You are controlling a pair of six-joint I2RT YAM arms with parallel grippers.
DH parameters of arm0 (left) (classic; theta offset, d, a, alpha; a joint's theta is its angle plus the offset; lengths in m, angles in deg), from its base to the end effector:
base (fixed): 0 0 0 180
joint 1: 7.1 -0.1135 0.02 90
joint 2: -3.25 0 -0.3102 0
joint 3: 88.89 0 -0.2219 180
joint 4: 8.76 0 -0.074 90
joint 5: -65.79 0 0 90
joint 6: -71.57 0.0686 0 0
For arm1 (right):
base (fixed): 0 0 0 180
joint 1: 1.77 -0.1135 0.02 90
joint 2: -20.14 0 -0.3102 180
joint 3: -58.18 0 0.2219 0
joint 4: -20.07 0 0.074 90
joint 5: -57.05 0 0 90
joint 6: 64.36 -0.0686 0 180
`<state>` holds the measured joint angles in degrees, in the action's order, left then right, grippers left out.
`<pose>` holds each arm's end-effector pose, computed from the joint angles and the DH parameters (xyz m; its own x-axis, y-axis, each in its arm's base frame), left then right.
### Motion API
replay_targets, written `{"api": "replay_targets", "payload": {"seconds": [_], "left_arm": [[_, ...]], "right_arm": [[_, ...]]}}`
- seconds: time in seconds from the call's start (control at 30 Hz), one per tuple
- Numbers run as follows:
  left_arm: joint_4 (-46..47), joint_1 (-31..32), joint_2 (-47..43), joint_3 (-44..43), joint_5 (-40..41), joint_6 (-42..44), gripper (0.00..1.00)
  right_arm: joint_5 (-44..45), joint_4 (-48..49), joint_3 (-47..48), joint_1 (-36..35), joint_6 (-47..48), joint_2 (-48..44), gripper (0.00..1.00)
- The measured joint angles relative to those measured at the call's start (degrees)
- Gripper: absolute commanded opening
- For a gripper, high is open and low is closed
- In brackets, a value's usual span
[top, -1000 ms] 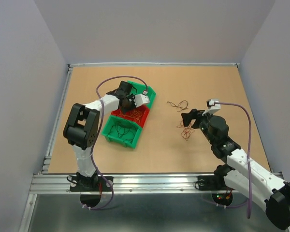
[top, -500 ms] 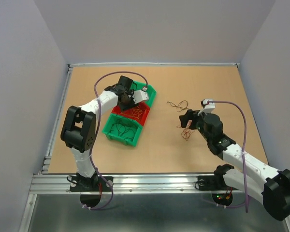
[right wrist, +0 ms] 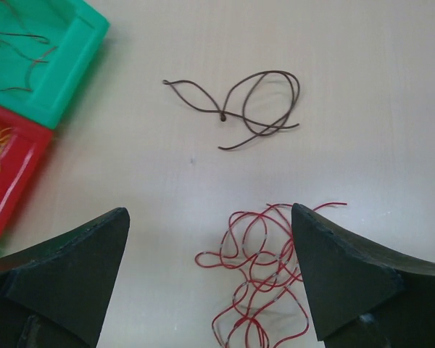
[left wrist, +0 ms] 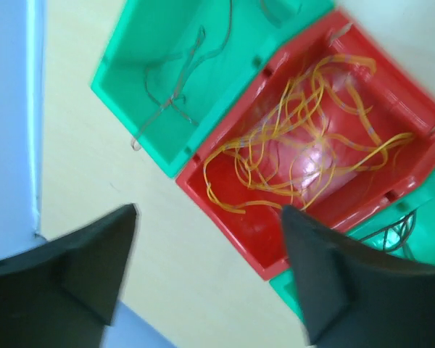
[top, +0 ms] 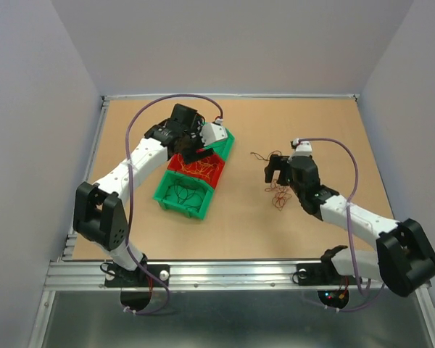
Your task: Untangle the cables
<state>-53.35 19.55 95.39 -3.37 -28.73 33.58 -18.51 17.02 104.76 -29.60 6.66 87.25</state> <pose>0.3182 -0.1657 0.3368 0.0236 0.8672 -0.4974 0.7809 0.2946 0.5508 0.2166 0.0950 0.2653 -0.4158 0.1366 -0.8991 -0.1213 0.9715 0.2038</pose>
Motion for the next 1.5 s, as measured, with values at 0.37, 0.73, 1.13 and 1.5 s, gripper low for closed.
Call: {"api": "replay_targets", "payload": {"seconds": [0.37,0.73,1.13,1.5], "left_arm": [[42.8,10.5,-20.7,21.0,3.6,-24.2,0.99],[69.1,9.6,-30.7,43.9,7.4,-31.6,0.99],[77.6,9.5,-31.1,46.1,10.4,-31.8,0.99],[80.5,-4.5,-31.7,46.6,10.0,-42.6,0.99]], "right_arm": [[11.3,-0.2,17.2,2.0,-4.2,25.7,1.00],[16.7,-0.2,32.3,3.8,-7.7,46.5,0.12],[-16.8,7.1,17.4,2.6,-2.1,28.0,0.01],[-28.2,20.9,15.0,-22.1,10.1,19.1,0.01]]}}
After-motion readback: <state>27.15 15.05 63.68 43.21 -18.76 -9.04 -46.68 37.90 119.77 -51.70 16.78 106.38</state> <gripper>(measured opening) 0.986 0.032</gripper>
